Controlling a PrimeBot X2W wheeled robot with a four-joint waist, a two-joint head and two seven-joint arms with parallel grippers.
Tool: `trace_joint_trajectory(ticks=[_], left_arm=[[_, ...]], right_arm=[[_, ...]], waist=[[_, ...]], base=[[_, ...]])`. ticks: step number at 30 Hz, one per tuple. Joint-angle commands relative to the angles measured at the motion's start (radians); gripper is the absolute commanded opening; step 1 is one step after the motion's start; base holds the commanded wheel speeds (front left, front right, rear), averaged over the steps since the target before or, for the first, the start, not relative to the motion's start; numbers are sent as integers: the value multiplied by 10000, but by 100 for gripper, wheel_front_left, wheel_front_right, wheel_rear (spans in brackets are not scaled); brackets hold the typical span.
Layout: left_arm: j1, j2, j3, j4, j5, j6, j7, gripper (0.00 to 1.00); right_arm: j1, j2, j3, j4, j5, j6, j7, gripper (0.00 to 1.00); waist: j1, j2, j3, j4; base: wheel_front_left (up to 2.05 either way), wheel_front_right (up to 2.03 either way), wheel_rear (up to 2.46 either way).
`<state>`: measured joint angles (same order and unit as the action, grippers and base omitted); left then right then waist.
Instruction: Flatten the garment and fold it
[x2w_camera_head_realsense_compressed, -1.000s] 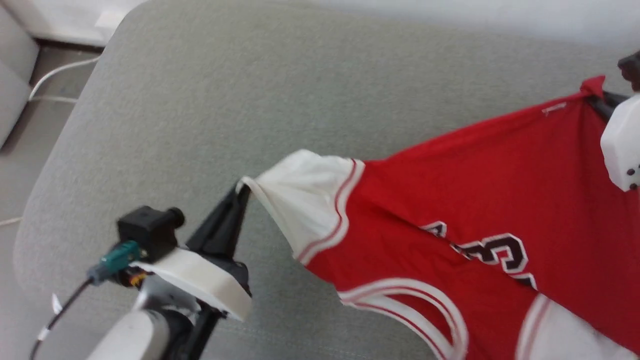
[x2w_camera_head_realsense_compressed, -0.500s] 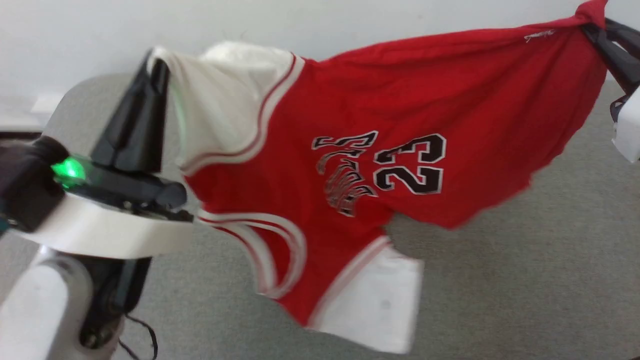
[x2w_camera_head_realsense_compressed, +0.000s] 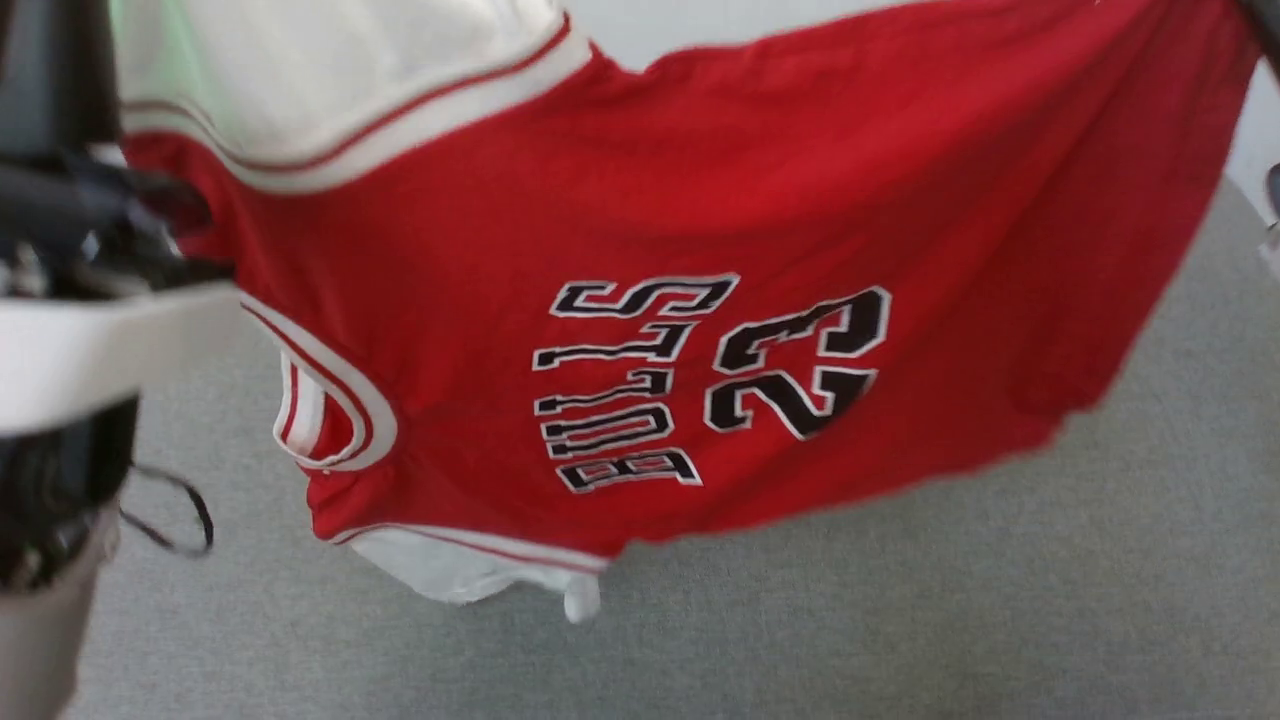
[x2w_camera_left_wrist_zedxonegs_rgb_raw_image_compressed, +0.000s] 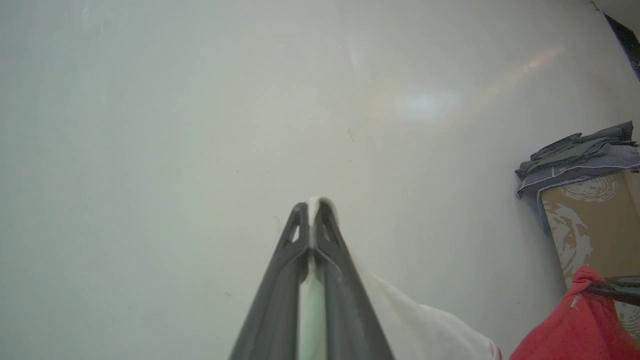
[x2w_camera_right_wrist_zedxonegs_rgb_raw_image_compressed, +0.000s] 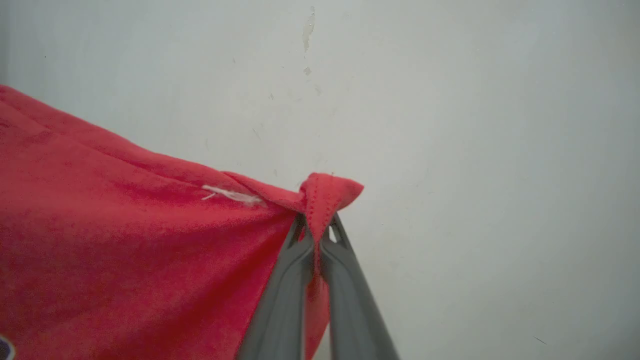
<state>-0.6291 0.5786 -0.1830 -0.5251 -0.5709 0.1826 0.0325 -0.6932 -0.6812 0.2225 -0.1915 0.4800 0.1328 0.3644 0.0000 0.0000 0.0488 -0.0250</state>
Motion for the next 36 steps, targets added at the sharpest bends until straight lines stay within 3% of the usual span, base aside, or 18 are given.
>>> trace_joint_trajectory(ticks=[1, 6, 12, 15, 18, 25, 30, 36], left_arm=[[-352, 56, -14, 127, -20, -156, 41, 0], [-2140, -8, -315, 1443, 24, -650, 156, 0], [-4701, -77, -556, 3543, 170, -1352, 140, 0], [-6097, 61, -945, 4736, 854, -1814, -112, 0], [-7446, -158, -1184, 6002, 1211, -2105, -478, 0], [-10191, -952, -1301, 8580, 1579, -2354, -1738, 0], [-11211, -1368, -1479, 9976, 1804, -2436, -2424, 0], [-10621, -1586, -1732, 10581, 2070, -2611, -2893, 0]], right_arm=[[-20, 61, -114, -32, -73, -21, 34, 0], [-646, 125, -381, 290, -260, -21, -190, 0], [-2493, 333, -209, 1481, -540, -21, -699, 0], [-3755, 495, 85, 2362, -801, -21, -1106, 0], [-5119, 733, 452, 3422, -1123, -21, -1587, 0], [-7841, 1440, 862, 6239, -2140, -21, -2845, 0], [-8878, 1852, 1177, 7867, -2817, -21, -3709, 0], [-8901, 2379, 1251, 9464, -3157, -21, -4817, 0]], waist=[[0, 0, 417, -45], [0, 0, 1317, -105], [0, 0, 2893, -169], [0, 0, 3714, -164], [0, 0, 4419, -153], [0, 0, 5383, 1], [0, 0, 5804, 142], [0, 0, 6024, 465]], base=[[0, 0, 0], [0, 0, 0], [0, 0, 0], [0, 0, 0], [0, 0, 0], [0, 0, 0], [0, 0, 0], [0, 0, 0]])
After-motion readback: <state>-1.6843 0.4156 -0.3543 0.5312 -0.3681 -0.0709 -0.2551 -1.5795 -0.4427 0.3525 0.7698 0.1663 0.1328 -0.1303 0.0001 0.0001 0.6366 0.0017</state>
